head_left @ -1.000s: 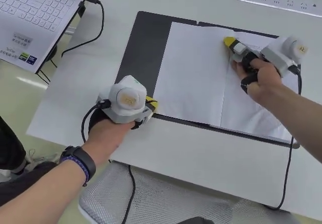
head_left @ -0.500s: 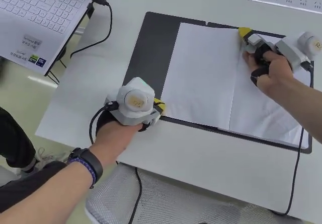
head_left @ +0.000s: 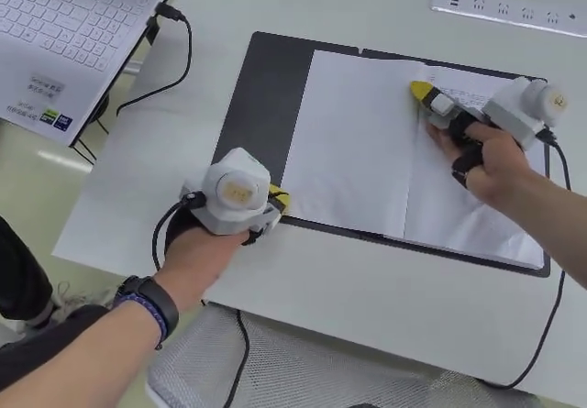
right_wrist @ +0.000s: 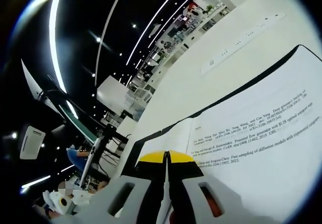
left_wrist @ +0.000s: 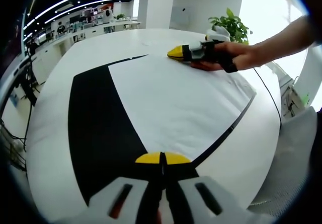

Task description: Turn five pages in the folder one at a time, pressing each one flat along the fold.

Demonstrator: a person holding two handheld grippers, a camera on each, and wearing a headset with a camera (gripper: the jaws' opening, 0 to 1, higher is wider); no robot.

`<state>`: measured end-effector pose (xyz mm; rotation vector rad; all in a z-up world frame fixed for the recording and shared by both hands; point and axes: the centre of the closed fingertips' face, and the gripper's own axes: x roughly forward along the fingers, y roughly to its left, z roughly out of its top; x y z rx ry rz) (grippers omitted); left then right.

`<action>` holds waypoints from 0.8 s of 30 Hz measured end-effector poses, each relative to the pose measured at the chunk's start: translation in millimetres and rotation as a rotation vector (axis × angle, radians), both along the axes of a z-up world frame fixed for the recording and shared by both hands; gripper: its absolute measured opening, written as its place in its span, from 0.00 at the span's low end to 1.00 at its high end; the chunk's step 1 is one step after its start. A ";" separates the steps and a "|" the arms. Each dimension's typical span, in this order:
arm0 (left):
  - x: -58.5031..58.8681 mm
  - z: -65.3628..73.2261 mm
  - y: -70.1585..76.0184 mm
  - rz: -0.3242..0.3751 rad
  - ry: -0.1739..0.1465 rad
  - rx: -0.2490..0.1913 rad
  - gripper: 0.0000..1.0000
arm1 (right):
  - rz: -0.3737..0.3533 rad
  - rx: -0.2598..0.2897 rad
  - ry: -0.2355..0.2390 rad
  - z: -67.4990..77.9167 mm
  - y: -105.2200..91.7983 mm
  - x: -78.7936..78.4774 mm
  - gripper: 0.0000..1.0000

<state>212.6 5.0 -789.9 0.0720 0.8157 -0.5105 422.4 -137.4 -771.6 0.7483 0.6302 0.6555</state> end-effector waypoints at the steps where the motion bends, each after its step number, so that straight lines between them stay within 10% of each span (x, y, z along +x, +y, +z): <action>1: 0.1 -0.1 0.0 0.000 0.000 0.001 0.00 | 0.008 -0.005 -0.003 -0.2 0.1 -2.7 0.00; 12: 0.6 0.3 0.0 -0.003 -0.012 -0.015 0.00 | 0.060 -0.019 -0.010 16.4 11.0 -64.7 0.00; 24: 1.4 0.1 -1.1 0.000 -0.016 -0.031 0.00 | 0.095 -0.017 -0.001 16.5 6.2 -89.7 0.00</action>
